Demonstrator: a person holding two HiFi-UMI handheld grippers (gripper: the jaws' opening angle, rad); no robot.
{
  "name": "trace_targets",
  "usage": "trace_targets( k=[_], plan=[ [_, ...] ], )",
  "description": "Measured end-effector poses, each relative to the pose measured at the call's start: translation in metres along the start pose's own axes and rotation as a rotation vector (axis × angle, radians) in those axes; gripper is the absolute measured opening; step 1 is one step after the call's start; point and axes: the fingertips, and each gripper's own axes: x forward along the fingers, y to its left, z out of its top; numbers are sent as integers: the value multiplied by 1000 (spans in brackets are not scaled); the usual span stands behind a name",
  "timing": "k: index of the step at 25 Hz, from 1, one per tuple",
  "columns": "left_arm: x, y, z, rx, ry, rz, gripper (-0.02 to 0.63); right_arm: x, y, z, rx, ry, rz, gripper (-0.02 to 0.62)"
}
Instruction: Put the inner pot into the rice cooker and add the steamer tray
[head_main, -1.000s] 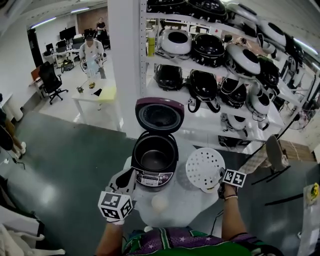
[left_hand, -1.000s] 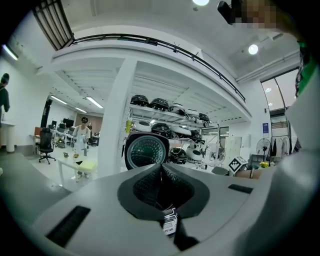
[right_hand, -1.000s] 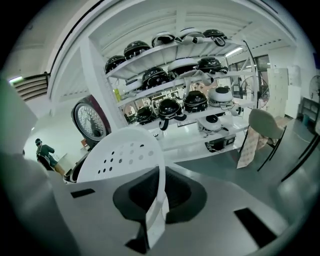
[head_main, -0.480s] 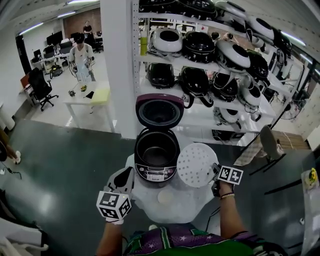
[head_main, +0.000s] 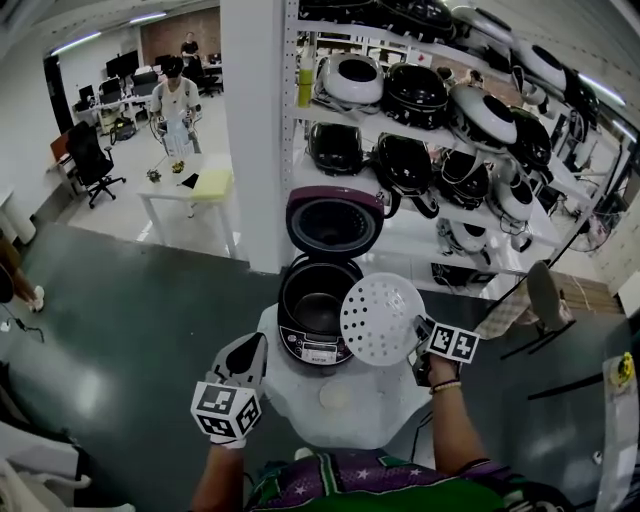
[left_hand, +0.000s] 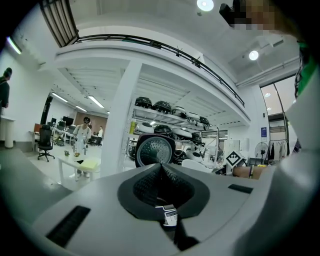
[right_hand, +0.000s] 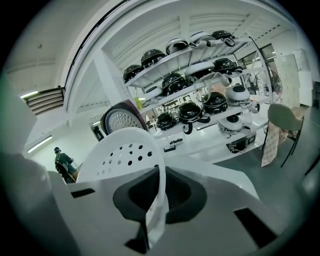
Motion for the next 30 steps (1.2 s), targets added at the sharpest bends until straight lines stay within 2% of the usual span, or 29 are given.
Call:
trace_targets(
  k=[12,18,30],
  plan=[
    [7,9,2,-18,-1,104,23,56,46,19,-3,74,138,21],
    [-3,10,-2,-42,-11,192,23,81,61,25,-9,109,194,23],
    [-3,-16,-13,-47,-8,318,23,121,73,24,14,183,300,25]
  ],
)
